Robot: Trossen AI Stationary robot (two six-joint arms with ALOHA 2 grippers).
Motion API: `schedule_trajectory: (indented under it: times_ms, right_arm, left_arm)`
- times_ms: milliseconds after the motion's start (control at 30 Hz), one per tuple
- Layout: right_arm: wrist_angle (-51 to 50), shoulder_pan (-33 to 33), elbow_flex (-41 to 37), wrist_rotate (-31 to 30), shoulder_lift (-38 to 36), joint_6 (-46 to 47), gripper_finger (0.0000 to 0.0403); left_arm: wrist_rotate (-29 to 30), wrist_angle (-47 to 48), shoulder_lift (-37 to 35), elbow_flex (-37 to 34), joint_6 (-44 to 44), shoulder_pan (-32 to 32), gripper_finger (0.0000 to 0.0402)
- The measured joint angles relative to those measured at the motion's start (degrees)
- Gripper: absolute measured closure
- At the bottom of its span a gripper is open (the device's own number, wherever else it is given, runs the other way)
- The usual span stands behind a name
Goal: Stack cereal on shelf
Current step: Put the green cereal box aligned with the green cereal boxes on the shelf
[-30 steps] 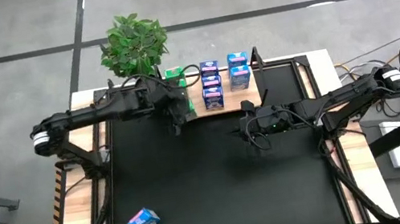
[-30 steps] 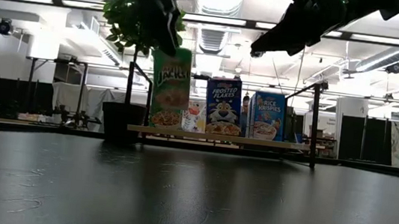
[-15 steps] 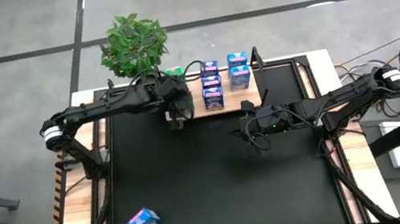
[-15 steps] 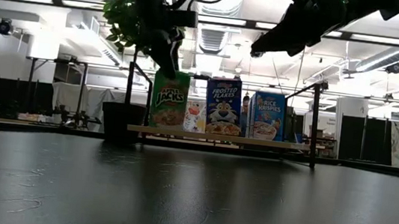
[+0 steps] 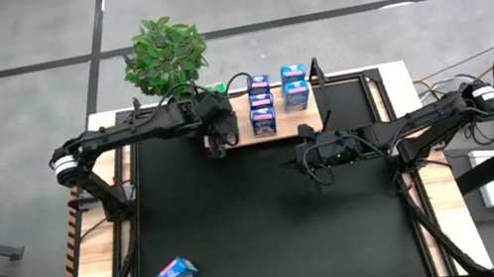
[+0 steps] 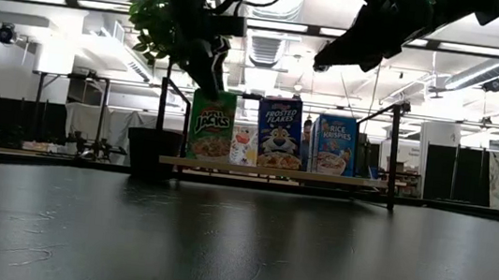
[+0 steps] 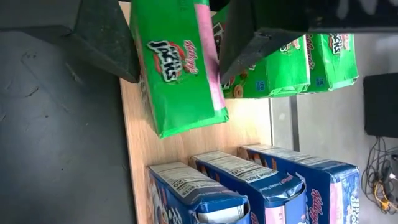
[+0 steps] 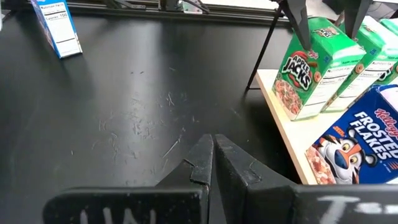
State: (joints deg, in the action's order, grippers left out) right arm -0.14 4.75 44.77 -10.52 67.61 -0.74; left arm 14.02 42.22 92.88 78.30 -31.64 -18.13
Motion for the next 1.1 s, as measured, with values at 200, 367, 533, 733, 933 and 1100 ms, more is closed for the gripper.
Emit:
schedule_trajectory:
  times_ms: [200,367,533,733,933,1100]
  right_arm:
    - [0.0,0.0,0.0,0.0,0.0,0.2,0.0394]
    - [0.0,0.0,0.0,0.0,0.0,0.3,0.0394]
    - [0.0,0.0,0.0,0.0,0.0,0.4,0.0394]
    - [0.0,0.0,0.0,0.0,0.0,0.3,0.0394]
    - [0.0,0.0,0.0,0.0,0.0,0.2,0.0394]
    - [0.0,0.0,0.0,0.0,0.0,-0.2,0.0394]
  left_arm:
    - [0.6,1.7,-0.2,1.0,-1.1,0.1,0.0176]
    - [0.6,4.4,-0.9,3.3,1.2,0.4,0.0178]
    - [0.5,3.7,-2.0,3.5,2.2,2.1,0.0209]
    - [0.3,3.4,-2.3,3.5,1.5,3.5,0.0276]
    - [0.4,3.4,-2.8,3.4,1.6,3.4,0.0332]
    - [0.3,3.1,-5.3,2.5,2.2,3.7,0.036]
